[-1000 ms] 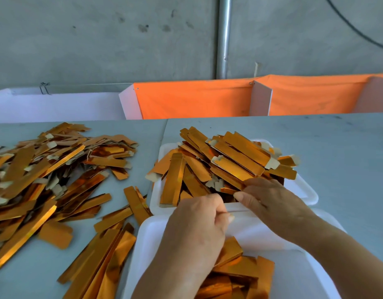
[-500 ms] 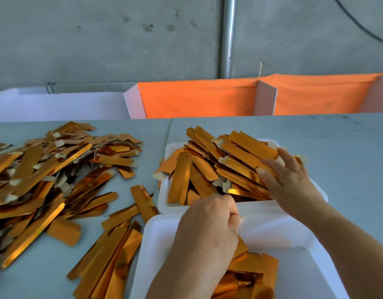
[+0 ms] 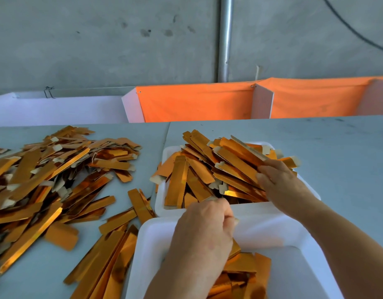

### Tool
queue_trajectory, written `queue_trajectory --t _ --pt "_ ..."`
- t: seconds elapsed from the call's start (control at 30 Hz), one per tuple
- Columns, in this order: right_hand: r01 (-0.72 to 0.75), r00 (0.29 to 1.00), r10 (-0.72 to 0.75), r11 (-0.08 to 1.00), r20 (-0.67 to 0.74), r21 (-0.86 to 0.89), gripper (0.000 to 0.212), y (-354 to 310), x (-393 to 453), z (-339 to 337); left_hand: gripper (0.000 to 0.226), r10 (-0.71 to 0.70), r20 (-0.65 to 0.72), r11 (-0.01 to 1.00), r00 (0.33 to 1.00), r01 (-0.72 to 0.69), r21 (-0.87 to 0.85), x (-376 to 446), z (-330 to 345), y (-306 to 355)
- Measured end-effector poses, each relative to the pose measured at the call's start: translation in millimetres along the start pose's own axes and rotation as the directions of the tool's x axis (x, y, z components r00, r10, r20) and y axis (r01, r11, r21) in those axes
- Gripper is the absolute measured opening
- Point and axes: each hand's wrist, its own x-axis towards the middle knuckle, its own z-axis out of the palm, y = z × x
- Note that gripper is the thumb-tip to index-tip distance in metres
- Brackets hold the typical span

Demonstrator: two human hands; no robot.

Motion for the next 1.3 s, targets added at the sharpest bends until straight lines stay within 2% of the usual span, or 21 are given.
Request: queue_trajectory --t 0.03,0.13,0.23,0.33,0.43,0.53,0.63,0.7,0.8,0.9,0.93,0.97,1.07,1.13,1.23,1.3 --pt "-0.042 0.999 0.041 0.998 0.012 0.037 0.032 0 -1 -1 0.012 0.001 -0.007 1.000 1.000 -0.001 0.002 0 0 0" --pt "0.014 0.999 -0.014 1.000 0.037 0.020 0.033 -5 -6 -5 0.015 -0.016 -0.040 1.000 0.999 0.015 -0.025 2 1 -1" --pt "0.018 0.999 -0.023 0.984 0.027 0.175 0.033 -23 -15 -26 0.032 -0.119 -0.125 0.967 0.985 0.087 -0.241 6 -3 0" --pt "0.150 0.985 -0.173 0.917 0.027 0.369 0.034 -46 -28 -44 0.050 -0.299 -0.138 0.793 0.944 0.165 -0.587 6 -8 -1" --pt "0.228 0.929 -0.334 0.855 0.158 0.465 0.027 -67 -41 -53 0.038 -0.379 -0.087 0.497 0.921 0.124 -0.859 5 -10 -1" --pt "0.251 0.890 -0.406 0.817 0.209 0.519 0.023 -78 -49 -57 0.029 -0.437 -0.068 0.334 0.897 0.091 -0.938 6 -12 -2" --pt "0.244 0.868 -0.431 0.803 0.247 0.544 0.018 -83 -53 -61 0.022 -0.460 -0.002 0.218 0.888 0.111 -0.970 7 -12 -3" --pt "0.220 0.858 -0.430 0.802 0.280 0.555 0.010 -86 -54 -65 0.024 -0.439 0.026 0.178 0.898 0.116 -0.977 8 -12 -3" --pt "0.118 0.907 -0.328 0.799 0.263 0.589 0.019 -88 -52 -72 0.025 -0.396 0.046 0.175 0.917 0.124 -0.977 9 -14 -2" --pt "0.148 0.981 -0.191 0.781 0.007 0.606 0.010 -83 -48 -72 0.022 -0.348 0.076 0.223 0.934 0.161 -0.961 9 -13 -2" --pt "0.180 0.982 -0.175 0.775 -0.068 0.606 0.006 -82 -47 -72 0.022 -0.338 0.080 0.266 0.938 0.177 -0.948 9 -12 -2" --pt "0.200 0.979 -0.174 0.785 -0.102 0.586 0.012 -80 -46 -71 0.022 -0.330 0.085 0.309 0.940 0.192 -0.931 8 -10 -2" --pt "0.222 0.975 -0.204 0.833 -0.092 0.506 0.020 -77 -44 -68 0.021 -0.329 0.069 0.434 0.942 0.216 -0.875 6 -8 -1" --pt "0.229 0.973 -0.213 0.870 -0.087 0.437 0.020 -78 -44 -65 0.023 -0.304 0.021 0.557 0.952 0.196 -0.807 3 -8 1" --pt "0.173 0.982 -0.130 0.911 -0.136 0.374 0.031 -80 -43 -59 0.023 -0.232 -0.032 0.683 0.972 0.139 -0.717 1 -6 3" --pt "0.130 0.986 -0.078 0.912 -0.146 0.389 0.030 -79 -42 -57 0.022 -0.223 -0.069 0.733 0.972 0.120 -0.670 2 -6 3"
